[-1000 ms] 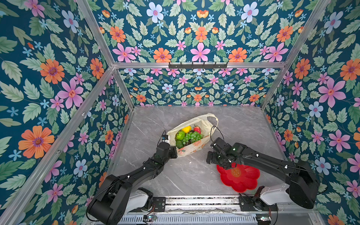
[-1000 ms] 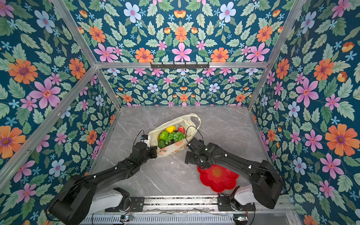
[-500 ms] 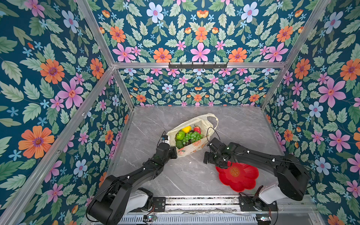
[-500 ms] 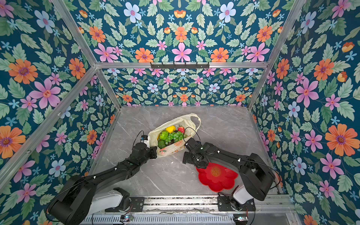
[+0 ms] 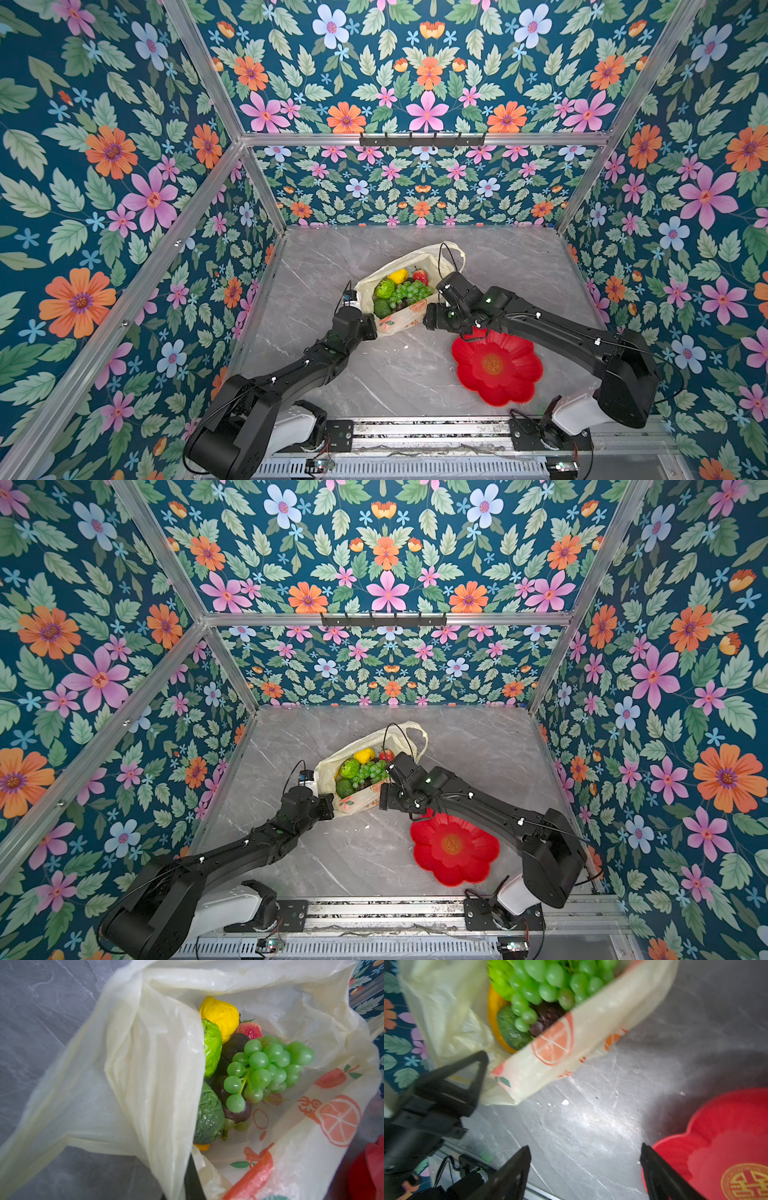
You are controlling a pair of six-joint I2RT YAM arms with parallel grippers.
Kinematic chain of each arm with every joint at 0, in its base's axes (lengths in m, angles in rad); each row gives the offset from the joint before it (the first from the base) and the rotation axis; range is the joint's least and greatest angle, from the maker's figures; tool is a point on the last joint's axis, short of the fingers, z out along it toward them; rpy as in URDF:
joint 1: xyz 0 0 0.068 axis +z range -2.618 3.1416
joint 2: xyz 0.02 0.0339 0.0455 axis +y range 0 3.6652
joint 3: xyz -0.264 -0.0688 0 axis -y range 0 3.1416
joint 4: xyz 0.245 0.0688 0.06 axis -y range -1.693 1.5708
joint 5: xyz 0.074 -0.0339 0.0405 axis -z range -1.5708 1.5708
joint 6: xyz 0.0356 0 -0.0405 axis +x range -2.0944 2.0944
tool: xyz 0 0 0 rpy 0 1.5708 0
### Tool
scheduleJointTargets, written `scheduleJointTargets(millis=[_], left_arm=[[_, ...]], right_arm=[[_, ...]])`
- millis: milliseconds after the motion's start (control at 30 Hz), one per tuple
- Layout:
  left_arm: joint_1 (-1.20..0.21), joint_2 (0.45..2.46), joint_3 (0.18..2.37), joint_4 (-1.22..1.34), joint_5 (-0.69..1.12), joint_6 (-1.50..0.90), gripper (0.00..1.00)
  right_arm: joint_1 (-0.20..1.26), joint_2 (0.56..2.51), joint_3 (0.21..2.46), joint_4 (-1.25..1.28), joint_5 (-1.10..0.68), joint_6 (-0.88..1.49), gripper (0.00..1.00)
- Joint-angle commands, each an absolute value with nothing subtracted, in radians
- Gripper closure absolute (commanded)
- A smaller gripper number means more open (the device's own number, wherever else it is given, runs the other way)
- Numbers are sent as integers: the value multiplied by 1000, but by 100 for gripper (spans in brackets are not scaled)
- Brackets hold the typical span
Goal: Take fruits out of the plastic bag
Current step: Move the plate to the bottom-right of the table, then pick up the fruit from the plastic bag.
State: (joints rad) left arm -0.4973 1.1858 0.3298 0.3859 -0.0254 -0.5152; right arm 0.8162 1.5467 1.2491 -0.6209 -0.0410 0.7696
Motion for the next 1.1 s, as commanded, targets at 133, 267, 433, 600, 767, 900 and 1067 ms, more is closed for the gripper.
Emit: scheduleJointTargets(millis=[133, 267, 433, 600, 767, 900, 1067], left_arm=[[-485, 1146, 310, 415, -64, -541, 100], [-483, 1144, 298, 424, -74, -558, 100], [-482, 1145, 291, 432, -70, -565, 100], [-482, 1172, 291, 448, -43, -579, 100], [-483, 1163, 277, 458, -52, -594, 100], [-482, 1149, 263, 463, -66, -600, 100], [-482, 1160, 262, 474, -53, -606, 100]], right_arm=[[818, 1777, 1545, -632, -57, 586, 22], [818, 1935, 1724, -664, -118, 551, 29], [830, 2083, 1863, -684, -173, 544, 33], [843, 2158, 1911, -680, -190, 565, 34], [844, 2219, 1948, -684, -193, 578, 38], [845, 2274, 2005, -704, -181, 577, 41], [845, 2328, 2059, -738, -153, 574, 42]])
